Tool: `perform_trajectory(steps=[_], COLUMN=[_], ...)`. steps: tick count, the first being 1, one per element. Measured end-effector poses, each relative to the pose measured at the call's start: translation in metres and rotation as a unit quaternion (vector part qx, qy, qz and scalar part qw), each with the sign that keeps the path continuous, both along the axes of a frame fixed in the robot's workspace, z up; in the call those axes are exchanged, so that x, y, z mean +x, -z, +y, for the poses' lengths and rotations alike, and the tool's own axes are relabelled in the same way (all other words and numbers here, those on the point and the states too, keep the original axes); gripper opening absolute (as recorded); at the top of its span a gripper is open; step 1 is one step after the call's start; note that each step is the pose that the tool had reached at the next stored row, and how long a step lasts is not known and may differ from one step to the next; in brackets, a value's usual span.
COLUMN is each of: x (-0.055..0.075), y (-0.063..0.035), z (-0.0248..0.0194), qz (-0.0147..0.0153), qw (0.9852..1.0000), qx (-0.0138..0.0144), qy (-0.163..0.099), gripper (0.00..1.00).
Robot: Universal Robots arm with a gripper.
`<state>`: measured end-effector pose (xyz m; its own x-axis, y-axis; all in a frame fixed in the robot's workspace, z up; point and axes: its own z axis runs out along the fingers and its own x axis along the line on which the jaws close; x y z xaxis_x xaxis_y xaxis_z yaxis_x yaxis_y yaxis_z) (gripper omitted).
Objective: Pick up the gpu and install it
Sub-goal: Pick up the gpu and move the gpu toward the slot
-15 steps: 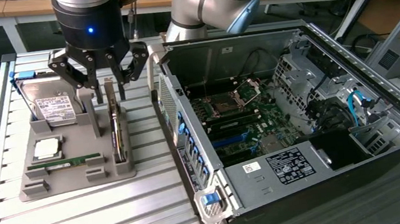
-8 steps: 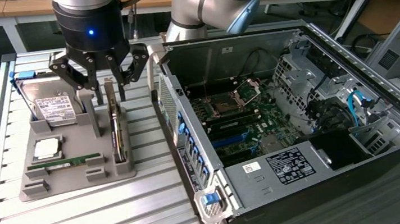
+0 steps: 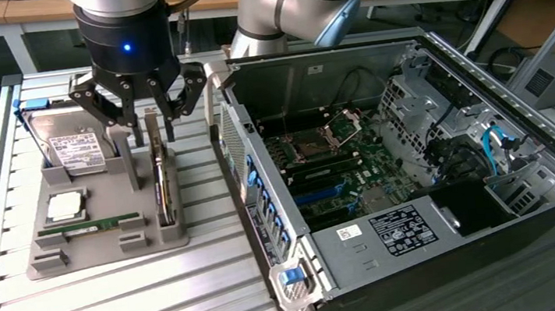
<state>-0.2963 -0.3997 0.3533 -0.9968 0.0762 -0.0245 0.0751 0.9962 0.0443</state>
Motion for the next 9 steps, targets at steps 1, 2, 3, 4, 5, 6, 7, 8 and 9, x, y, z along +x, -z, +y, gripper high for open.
perform_trajectory(steps=[1,2,3,4,5,6,7,8,9], x=[0.0000,0.0000,0.0000,0.0000,0.0000,0.0000,0.0000,0.0000,0.0000], y=[0.0003,0.0008,0.0011,0.0014,0.0017,0.0019,0.0022,0.0025,0.0028], z=[0.0000,0.0000,0.0000,0.0000,0.0000,0.0000,0.0000,0.0000,0.0000], qz=[0.0000,0.0000,0.0000,0.0000,0.0000,0.0000,0.0000,0.0000,0.0000], qw=[1.0000,1.0000,1.0000,1.0000,1.0000,1.0000,1.0000,1.0000,1.0000], qx=[0.0000,0.0000,0.0000,0.0000,0.0000,0.0000,0.0000,0.0000,0.0000], qy=[0.000,0.000,0.000,0.000,0.000,0.000,0.000,0.000,0.000], gripper=[0.42,0.42,0.42,0.42,0.42,0.42,0.42,0.42,0.42])
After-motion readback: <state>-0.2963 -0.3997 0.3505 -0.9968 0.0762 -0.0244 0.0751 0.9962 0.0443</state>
